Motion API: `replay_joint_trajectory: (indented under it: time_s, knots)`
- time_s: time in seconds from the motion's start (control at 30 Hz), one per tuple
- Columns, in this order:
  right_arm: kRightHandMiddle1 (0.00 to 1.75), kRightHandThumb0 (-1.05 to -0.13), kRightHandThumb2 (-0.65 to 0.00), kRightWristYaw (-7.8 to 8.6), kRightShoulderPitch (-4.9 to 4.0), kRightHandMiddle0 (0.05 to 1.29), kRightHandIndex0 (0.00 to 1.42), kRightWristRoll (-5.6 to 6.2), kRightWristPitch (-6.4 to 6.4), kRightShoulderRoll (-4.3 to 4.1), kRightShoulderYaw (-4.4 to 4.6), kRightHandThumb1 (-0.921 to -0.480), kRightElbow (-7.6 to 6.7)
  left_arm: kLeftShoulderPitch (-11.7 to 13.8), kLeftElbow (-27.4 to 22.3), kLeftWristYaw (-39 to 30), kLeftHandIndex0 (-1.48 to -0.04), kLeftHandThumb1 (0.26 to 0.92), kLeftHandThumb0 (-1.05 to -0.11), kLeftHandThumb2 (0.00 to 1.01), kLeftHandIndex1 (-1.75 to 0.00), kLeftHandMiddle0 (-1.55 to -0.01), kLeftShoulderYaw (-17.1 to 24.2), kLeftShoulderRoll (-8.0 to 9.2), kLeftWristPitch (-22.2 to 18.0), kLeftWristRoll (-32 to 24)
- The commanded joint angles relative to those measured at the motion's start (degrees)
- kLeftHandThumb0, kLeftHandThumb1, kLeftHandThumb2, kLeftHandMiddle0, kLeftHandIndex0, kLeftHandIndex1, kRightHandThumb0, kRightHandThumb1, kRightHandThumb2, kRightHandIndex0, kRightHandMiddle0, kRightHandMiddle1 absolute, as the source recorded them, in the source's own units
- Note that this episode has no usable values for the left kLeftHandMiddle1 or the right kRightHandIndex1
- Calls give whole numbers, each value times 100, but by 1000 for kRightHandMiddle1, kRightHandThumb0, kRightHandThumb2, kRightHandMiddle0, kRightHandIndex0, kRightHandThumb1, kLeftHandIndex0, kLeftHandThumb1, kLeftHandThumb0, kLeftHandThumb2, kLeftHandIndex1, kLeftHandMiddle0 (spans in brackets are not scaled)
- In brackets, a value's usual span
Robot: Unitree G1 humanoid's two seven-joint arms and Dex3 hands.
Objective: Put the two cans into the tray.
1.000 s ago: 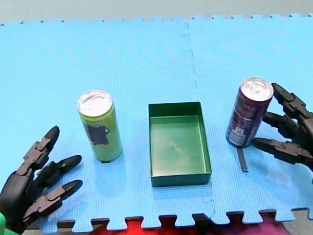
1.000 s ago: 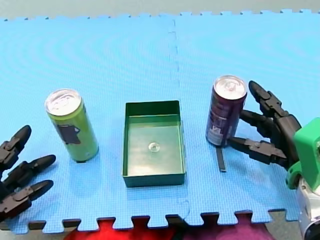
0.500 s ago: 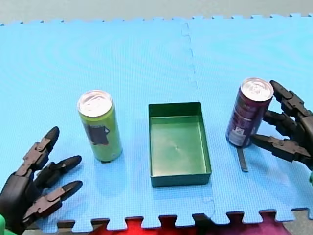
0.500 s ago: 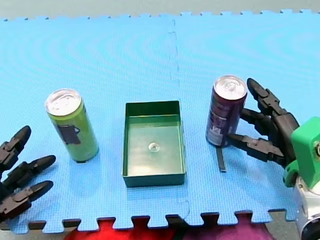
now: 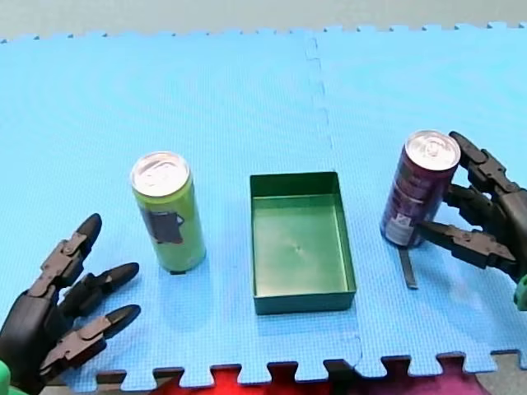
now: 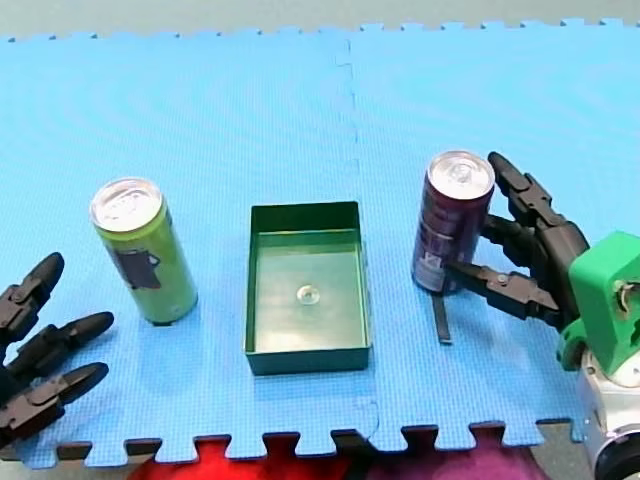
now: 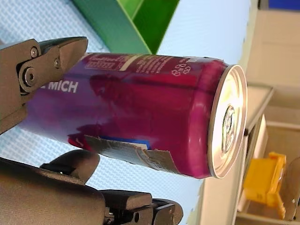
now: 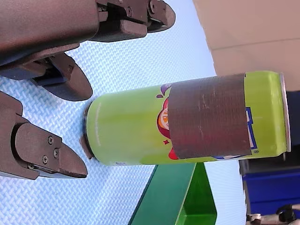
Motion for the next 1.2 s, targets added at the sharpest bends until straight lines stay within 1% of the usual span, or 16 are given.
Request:
replay_joint_trajectory:
  time_s: [0.0,0.03,0.07,0.1,0.13,0.17,0.23,0.33,0.67,0.73,0.77,0.8,0.87,0.93,1.03,1.17]
  knots:
    - [3,-1048,-14,-24,-53,112,262,-3,28,-8,0,-817,29,16,-43,-9,-150,883,-1048,1,0,-449,13,11,26,-44]
    - [3,-1048,-13,-24,-61,112,263,-3,35,-9,-1,-818,36,21,-53,-12,-150,884,-1048,1,0,-449,13,12,31,-50]
    - [3,-1048,-13,-21,-70,113,264,-4,45,-15,-2,-818,45,148,-412,182,-149,884,-1048,1,0,-449,-61,25,10,122]
    - [4,-1048,-12,-18,-79,114,266,-6,54,-21,-2,-818,54,286,-789,422,-144,906,-1048,179,-2,-466,-141,47,-5,363]
    - [4,-1048,-11,-20,-92,115,266,-14,70,-28,2,-817,66,349,-950,515,-141,913,-1048,272,-2,-478,-196,66,26,459]
    - [4,-1048,-11,-26,-108,115,267,-25,90,-33,8,-817,80,364,-983,518,-141,917,-1048,317,-3,-482,-217,85,96,465]
    - [4,-1048,-8,-34,-132,116,268,-40,118,-38,13,-815,104,350,-921,435,-140,920,-1048,221,-2,-468,-210,91,262,356]
    - [4,-1048,-6,-39,-145,117,270,-55,129,-35,12,-812,118,363,-925,431,-139,921,-1048,169,-1,-458,-194,53,430,259]
    - [3,-1048,-5,-72,-146,118,279,-146,121,-51,53,-814,179,328,-821,347,-133,921,-1048,105,0,-449,-181,40,445,108]
    - [4,-1048,-1,18,-142,120,279,-158,105,-74,59,-807,185,320,-790,323,-132,921,-1048,97,0,-447,-177,46,433,93]
    - [3,-1048,-1,121,-149,119,277,-155,117,-98,63,-789,192,316,-773,319,-132,921,-1048,93,0,-446,-176,44,423,92]
    - [2,-1048,0,212,-156,117,272,-151,131,-119,64,-736,198,312,-759,317,-132,920,-1048,88,0,-445,-174,42,414,92]
    - [1,-1048,0,479,-182,117,266,-119,211,-177,58,-676,203,305,-736,322,-133,920,-1048,81,0,-444,-172,32,398,93]
    - [1,-1014,0,668,-198,117,240,-82,291,-213,38,-617,199,305,-731,329,-133,920,-1048,73,0,-445,-172,23,388,93]
    - [0,-965,-1,804,-204,117,222,-40,370,-232,8,-587,187,301,-720,320,-132,919,-1048,62,0,-446,-168,26,388,84]
    - [0,-916,0,848,-207,115,209,-17,415,-240,-4,-575,182,269,-654,303,-133,918,-1048,50,-1,-447,-160,32,378,76]
